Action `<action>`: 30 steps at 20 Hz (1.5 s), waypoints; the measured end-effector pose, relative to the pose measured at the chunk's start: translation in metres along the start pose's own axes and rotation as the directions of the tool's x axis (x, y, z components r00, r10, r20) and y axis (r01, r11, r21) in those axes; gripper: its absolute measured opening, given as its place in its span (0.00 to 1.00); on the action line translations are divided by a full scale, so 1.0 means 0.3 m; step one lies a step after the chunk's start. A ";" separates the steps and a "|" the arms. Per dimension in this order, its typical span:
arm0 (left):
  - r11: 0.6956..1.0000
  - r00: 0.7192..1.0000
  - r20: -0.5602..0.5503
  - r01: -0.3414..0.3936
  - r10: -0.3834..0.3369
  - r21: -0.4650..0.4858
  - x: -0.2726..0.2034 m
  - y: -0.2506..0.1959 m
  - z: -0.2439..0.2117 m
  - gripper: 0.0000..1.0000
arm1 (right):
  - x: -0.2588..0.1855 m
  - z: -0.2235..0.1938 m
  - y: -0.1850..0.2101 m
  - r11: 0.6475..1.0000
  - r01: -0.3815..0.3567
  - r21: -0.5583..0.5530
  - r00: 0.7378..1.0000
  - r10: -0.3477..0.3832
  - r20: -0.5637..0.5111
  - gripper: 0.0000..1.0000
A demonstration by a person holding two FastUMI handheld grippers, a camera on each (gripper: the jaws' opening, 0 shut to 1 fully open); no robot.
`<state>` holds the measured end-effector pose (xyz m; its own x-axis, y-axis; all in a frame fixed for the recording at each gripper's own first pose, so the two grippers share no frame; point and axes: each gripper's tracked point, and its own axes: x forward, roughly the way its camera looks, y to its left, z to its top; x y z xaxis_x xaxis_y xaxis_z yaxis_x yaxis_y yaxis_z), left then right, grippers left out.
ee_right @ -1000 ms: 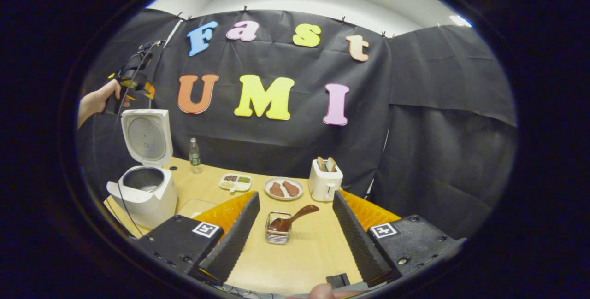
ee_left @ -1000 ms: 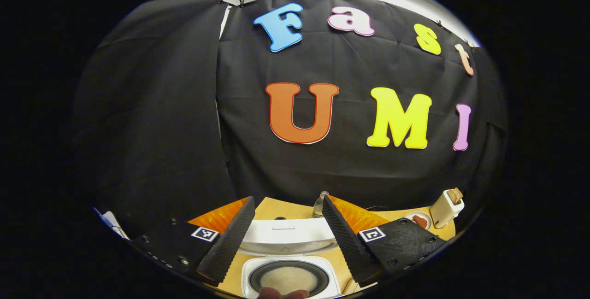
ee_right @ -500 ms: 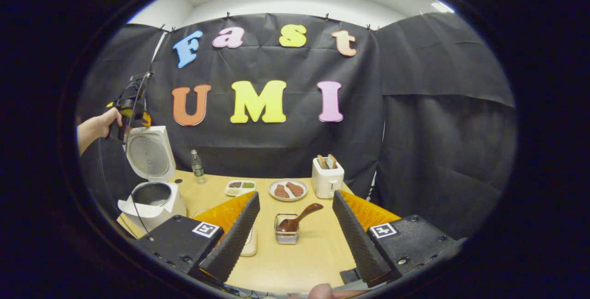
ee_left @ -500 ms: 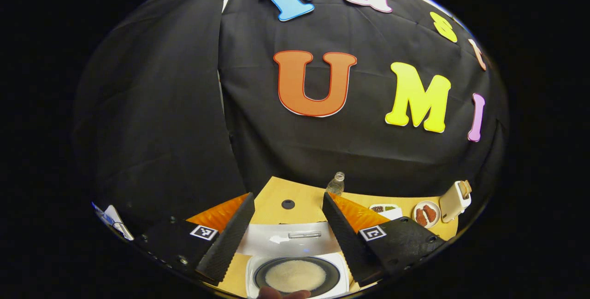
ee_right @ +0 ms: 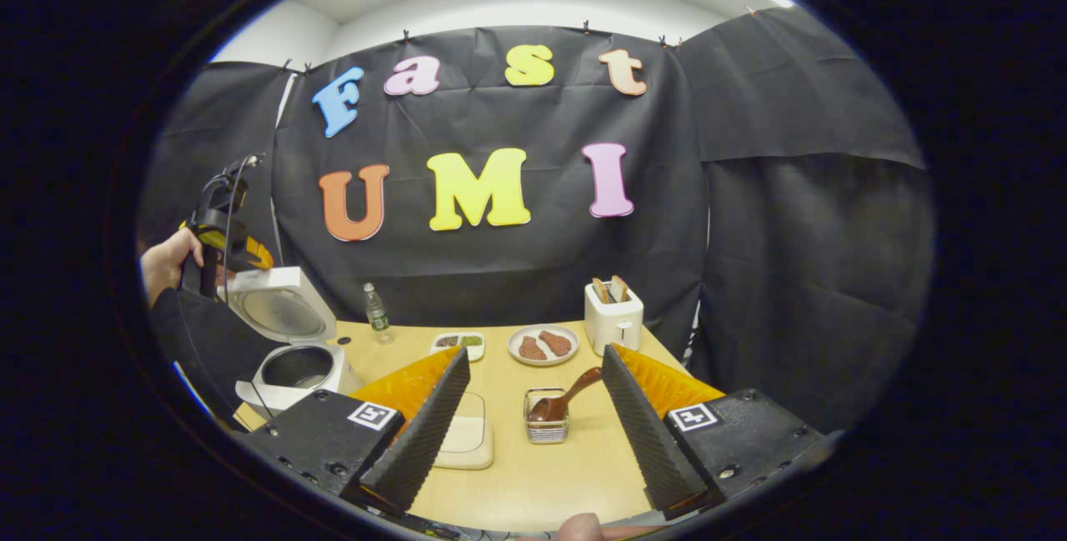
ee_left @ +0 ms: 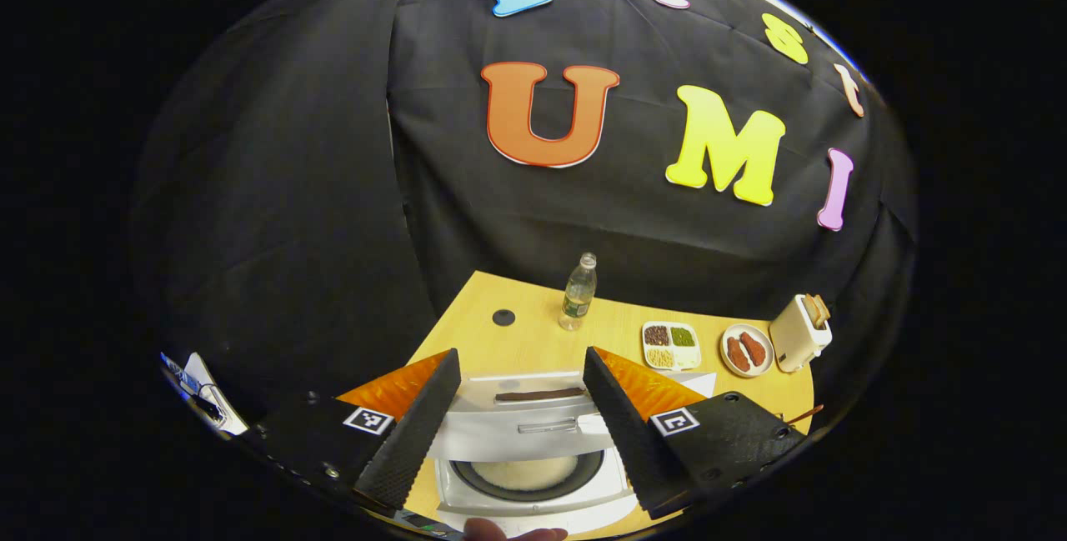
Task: Close the left gripper, press the button to open the rice cooker; take a wooden spoon from the chopstick holder with the right hand, scoop a spoonful of rice and pour it into the rice cooker, then put the wooden spoon back into the chopstick holder.
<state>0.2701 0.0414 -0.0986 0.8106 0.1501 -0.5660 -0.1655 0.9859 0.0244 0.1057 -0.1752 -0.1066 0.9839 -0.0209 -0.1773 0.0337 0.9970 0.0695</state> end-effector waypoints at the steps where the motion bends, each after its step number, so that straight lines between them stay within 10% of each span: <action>1: 1.000 0.999 -0.032 0.007 -0.007 -0.007 -0.015 -0.011 -0.060 0.97 | -0.003 0.000 -0.001 1.000 -0.002 0.002 1.000 0.002 0.000 1.00; 11: 1.000 0.969 -0.245 -0.019 0.021 0.011 -0.056 -0.042 -0.541 0.97 | 0.001 -0.004 0.039 0.998 -0.045 -0.053 0.999 0.045 0.001 1.00; 30: 0.995 0.984 -0.144 -0.103 0.103 0.006 -0.029 -0.047 -0.635 1.00 | 0.093 -0.053 0.064 0.995 -0.103 -0.018 0.994 0.102 -0.047 1.00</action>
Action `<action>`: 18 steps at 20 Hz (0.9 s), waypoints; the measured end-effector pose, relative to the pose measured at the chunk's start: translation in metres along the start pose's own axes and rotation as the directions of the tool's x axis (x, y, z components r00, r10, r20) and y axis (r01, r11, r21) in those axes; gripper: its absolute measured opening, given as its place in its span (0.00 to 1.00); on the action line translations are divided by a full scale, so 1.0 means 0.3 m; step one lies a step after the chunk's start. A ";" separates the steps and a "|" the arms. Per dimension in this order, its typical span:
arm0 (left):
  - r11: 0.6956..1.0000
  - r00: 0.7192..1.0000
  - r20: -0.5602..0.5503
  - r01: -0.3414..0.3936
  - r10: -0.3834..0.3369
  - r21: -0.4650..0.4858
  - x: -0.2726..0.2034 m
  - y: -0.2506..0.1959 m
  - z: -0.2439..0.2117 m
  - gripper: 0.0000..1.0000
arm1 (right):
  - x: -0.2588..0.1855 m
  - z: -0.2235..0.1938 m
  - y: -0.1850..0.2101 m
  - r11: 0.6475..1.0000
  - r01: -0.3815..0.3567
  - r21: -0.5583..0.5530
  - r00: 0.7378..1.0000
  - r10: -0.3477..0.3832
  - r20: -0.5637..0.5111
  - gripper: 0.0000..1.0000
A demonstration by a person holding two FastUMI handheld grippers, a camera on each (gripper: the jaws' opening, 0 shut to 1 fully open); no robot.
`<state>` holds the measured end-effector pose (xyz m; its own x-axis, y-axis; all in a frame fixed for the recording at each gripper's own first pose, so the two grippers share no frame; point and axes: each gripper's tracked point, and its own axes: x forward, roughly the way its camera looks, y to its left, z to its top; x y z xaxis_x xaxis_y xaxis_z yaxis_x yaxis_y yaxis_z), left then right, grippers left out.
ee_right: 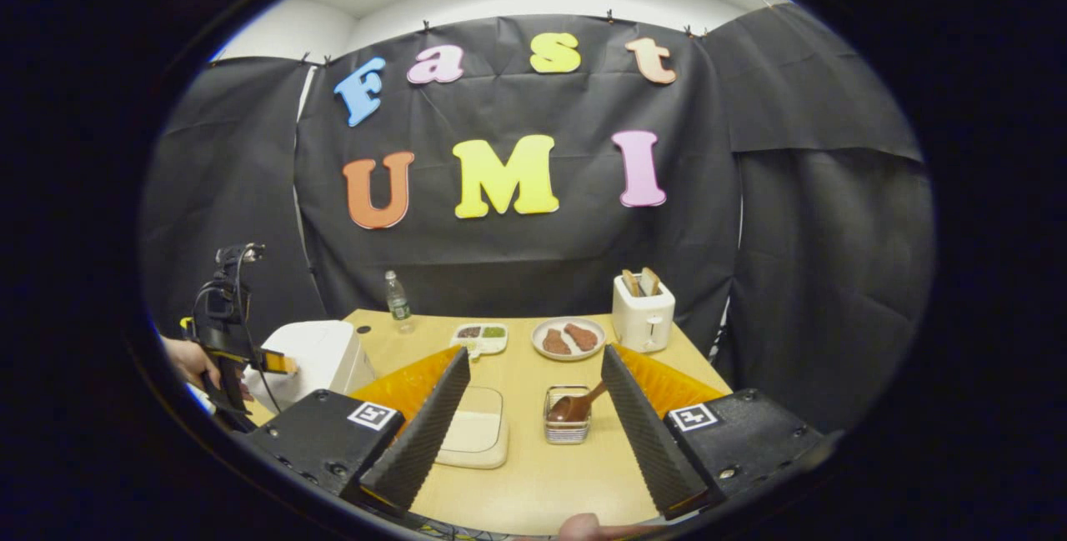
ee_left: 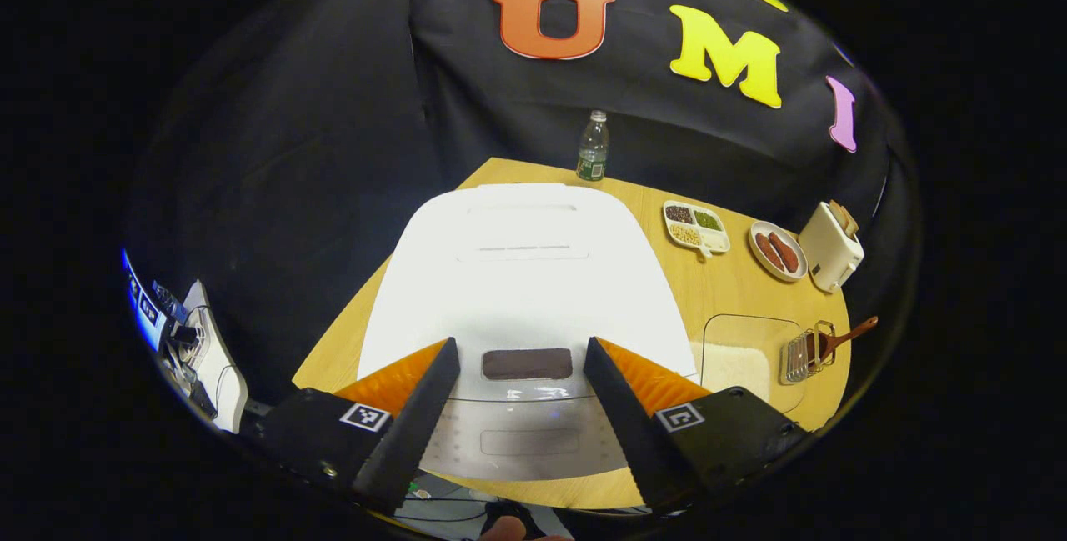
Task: Close the left gripper, press the button to open the rice cooker; take a wooden spoon from the chopstick holder with the right hand, scoop a spoonful of rice and pour it into the rice cooker, then put the wooden spoon back into the chopstick holder.
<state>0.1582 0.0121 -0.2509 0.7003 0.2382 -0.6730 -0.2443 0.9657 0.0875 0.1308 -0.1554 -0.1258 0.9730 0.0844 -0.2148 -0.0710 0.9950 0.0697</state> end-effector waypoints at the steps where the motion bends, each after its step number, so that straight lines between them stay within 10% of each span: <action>1: 1.000 1.000 0.016 0.000 0.000 -0.001 0.002 -0.001 -0.002 1.00 | 0.005 -0.007 0.001 1.000 -0.010 0.009 1.000 0.010 -0.005 1.00; 12: 0.994 0.955 0.295 0.016 0.017 -0.108 -0.125 0.021 0.158 0.95 | 0.087 0.043 -0.007 0.998 -0.066 0.022 0.998 0.066 0.011 1.00; 18: 0.987 0.812 0.573 0.158 -0.108 -0.037 -0.518 -0.061 0.373 0.93 | 0.010 0.138 0.100 0.997 -0.074 0.037 0.994 0.070 0.082 1.00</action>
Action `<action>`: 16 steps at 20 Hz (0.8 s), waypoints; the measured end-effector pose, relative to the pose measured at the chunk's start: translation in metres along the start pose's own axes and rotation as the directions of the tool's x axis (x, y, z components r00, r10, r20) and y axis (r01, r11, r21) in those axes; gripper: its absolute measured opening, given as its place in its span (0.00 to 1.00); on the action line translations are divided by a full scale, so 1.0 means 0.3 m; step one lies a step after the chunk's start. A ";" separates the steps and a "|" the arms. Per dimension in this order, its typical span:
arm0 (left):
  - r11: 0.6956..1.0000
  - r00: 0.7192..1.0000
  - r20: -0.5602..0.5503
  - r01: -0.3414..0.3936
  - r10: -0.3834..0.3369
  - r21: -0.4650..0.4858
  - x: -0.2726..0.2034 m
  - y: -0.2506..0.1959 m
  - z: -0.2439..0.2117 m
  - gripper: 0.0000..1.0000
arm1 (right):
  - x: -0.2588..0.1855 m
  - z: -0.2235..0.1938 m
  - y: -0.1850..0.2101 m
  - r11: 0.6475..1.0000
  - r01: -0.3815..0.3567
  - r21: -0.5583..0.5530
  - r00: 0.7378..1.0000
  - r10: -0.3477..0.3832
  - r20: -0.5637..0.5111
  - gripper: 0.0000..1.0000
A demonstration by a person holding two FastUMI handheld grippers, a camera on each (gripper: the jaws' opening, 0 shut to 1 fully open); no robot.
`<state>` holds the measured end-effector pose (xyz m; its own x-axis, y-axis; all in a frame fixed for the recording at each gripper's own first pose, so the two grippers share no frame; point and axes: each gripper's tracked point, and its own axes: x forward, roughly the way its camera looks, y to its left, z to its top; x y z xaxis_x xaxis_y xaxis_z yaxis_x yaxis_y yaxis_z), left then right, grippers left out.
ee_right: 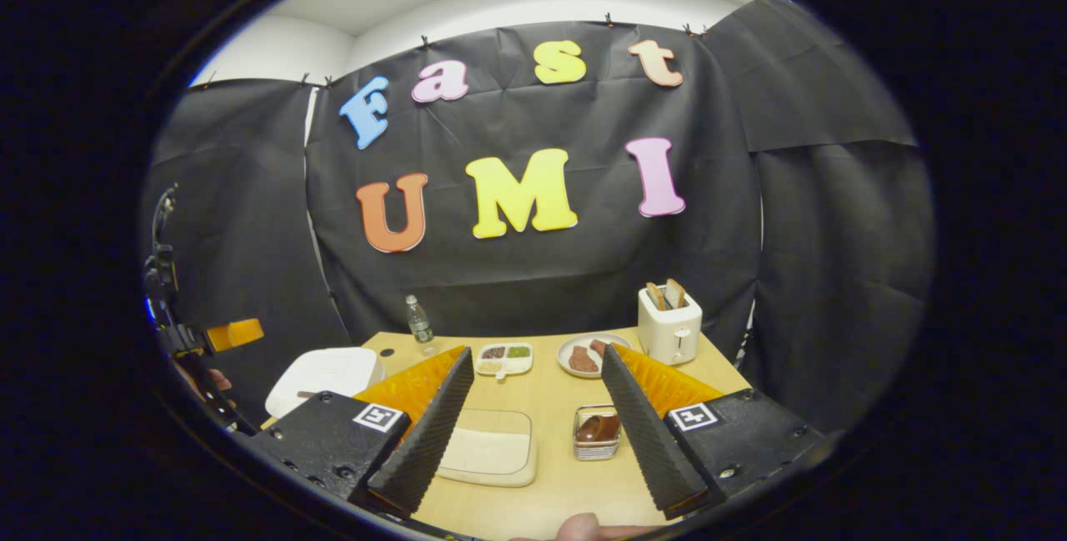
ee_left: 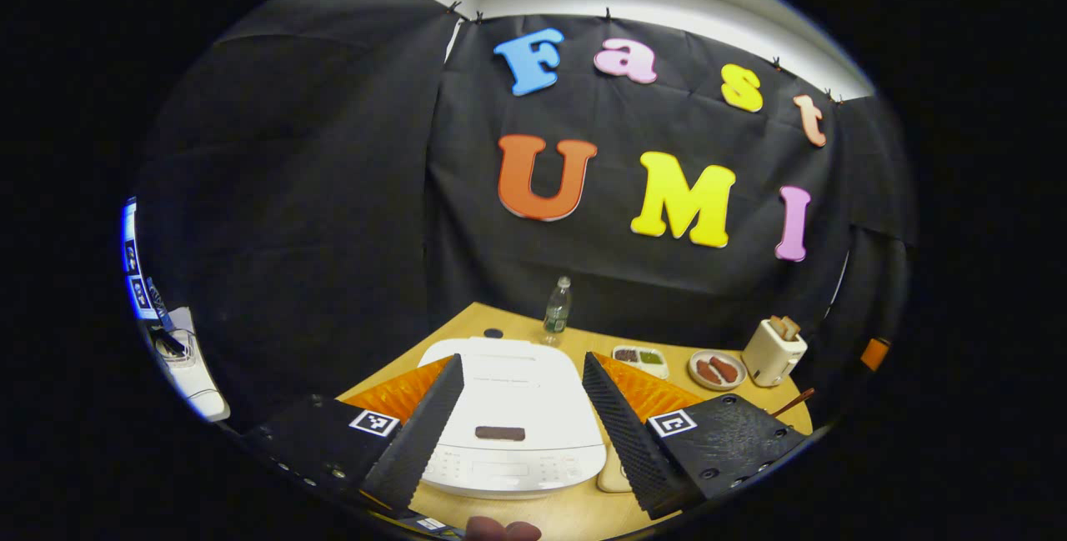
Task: Close the left gripper, press the button to open the rice cooker; take a wooden spoon from the chopstick holder with the right hand, scoop a spoonful of rice and pour it into the rice cooker, then put the wooden spoon back into the chopstick holder.
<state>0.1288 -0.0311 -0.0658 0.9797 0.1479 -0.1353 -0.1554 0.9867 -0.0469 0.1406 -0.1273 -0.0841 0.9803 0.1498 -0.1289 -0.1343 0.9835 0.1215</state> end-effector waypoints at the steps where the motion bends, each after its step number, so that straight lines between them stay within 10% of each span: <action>1: 0.999 0.999 0.029 0.033 -0.033 0.002 -0.061 -0.020 0.050 0.94 | -0.027 0.022 0.029 1.000 -0.006 -0.009 1.000 0.006 0.018 1.00; 16: 0.961 0.949 0.163 0.255 -0.271 0.110 -0.858 -0.035 0.166 0.94 | -0.714 0.094 0.447 0.999 0.003 -0.049 0.991 0.003 0.130 1.00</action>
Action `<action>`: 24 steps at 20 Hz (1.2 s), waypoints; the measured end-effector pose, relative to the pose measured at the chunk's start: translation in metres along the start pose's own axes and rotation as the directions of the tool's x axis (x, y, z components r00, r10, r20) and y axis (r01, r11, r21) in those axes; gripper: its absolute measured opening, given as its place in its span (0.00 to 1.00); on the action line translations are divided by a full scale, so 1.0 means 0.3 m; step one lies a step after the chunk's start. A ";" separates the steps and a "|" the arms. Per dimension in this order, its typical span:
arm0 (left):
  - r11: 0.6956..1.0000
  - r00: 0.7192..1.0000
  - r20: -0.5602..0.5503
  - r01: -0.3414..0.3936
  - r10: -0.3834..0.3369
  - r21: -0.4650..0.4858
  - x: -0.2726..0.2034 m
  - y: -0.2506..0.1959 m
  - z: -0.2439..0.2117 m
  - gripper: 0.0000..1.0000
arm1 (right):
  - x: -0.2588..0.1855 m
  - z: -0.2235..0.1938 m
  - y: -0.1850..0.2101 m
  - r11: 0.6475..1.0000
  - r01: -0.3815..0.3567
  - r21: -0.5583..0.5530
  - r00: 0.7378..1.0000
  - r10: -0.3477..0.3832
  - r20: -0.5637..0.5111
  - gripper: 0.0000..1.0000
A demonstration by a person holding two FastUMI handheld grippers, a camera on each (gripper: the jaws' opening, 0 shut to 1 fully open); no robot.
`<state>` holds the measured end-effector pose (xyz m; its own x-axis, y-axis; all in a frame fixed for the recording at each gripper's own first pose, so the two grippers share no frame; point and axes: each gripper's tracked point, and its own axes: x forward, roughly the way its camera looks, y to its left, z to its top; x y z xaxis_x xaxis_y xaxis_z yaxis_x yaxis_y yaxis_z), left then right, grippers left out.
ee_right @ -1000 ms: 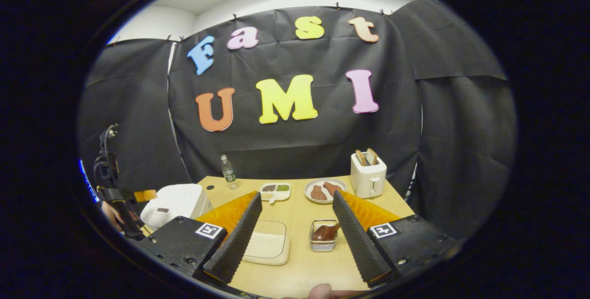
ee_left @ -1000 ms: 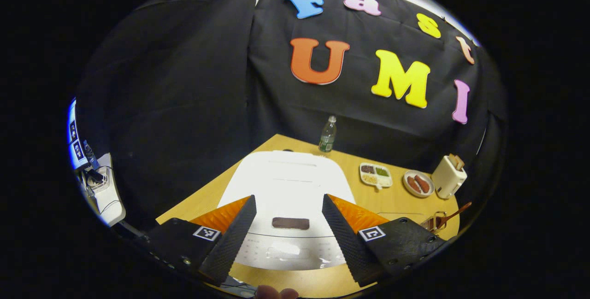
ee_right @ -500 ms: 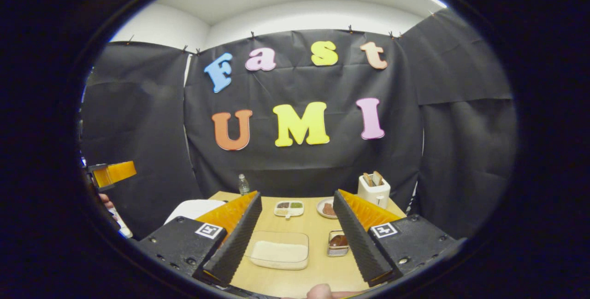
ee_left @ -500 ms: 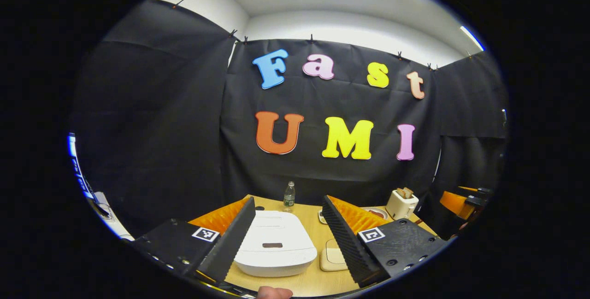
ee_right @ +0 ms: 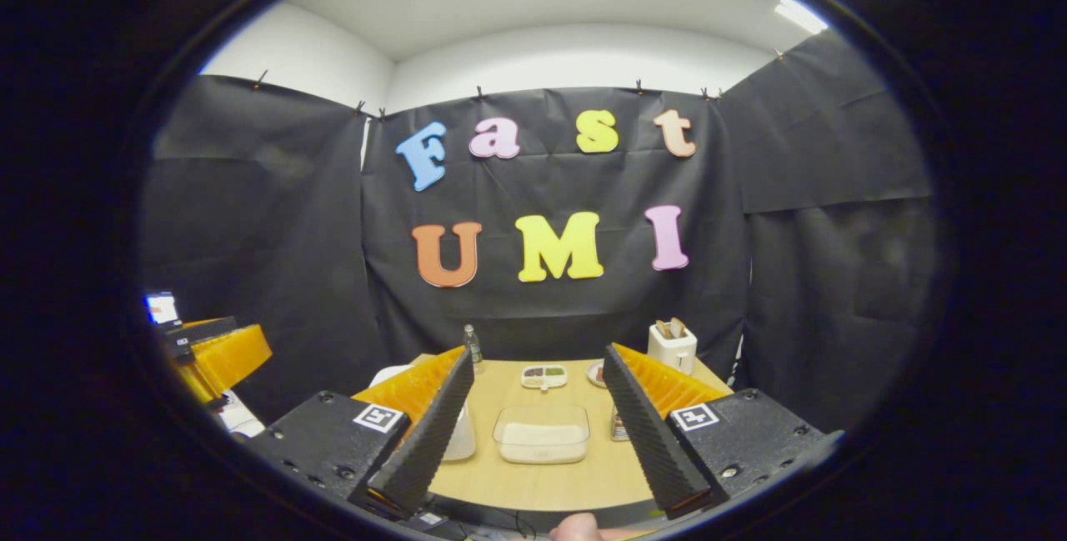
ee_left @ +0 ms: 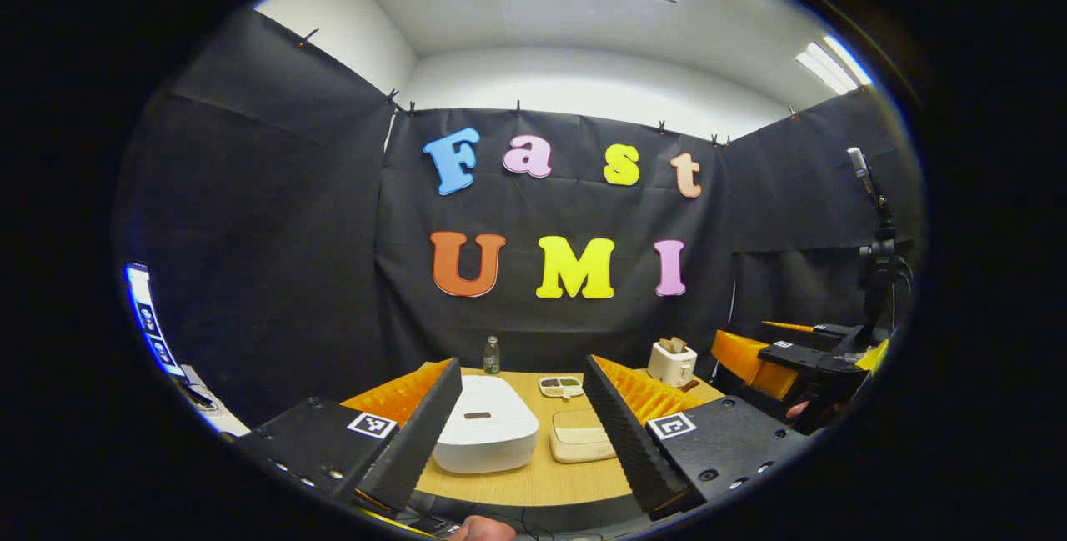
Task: Close the left gripper, press the button to open the rice cooker; take a wooden spoon from the chopstick holder with the right hand, scoop a spoonful of rice and pour it into the rice cooker, then put the wooden spoon back into the chopstick holder.
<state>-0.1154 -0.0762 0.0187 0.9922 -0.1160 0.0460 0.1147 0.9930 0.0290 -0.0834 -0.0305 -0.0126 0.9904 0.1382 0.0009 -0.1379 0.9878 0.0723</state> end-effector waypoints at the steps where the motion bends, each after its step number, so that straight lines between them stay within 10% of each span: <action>1: 1.000 1.000 0.001 0.006 -0.006 -0.010 -0.026 -0.009 -0.005 0.94 | -0.029 0.010 0.010 1.000 0.000 0.002 1.000 -0.001 0.010 1.00; 24: 0.999 1.000 -0.003 -0.005 0.005 -0.032 -0.086 0.013 -0.003 0.94 | -0.144 -0.001 0.033 1.000 -0.012 -0.028 1.000 0.012 0.009 1.00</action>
<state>-0.1406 -0.0693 0.0167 0.9928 -0.1114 0.0431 0.1117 0.9937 -0.0035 -0.1274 -0.0266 -0.0122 0.9887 0.1493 0.0111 -0.1496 0.9878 0.0442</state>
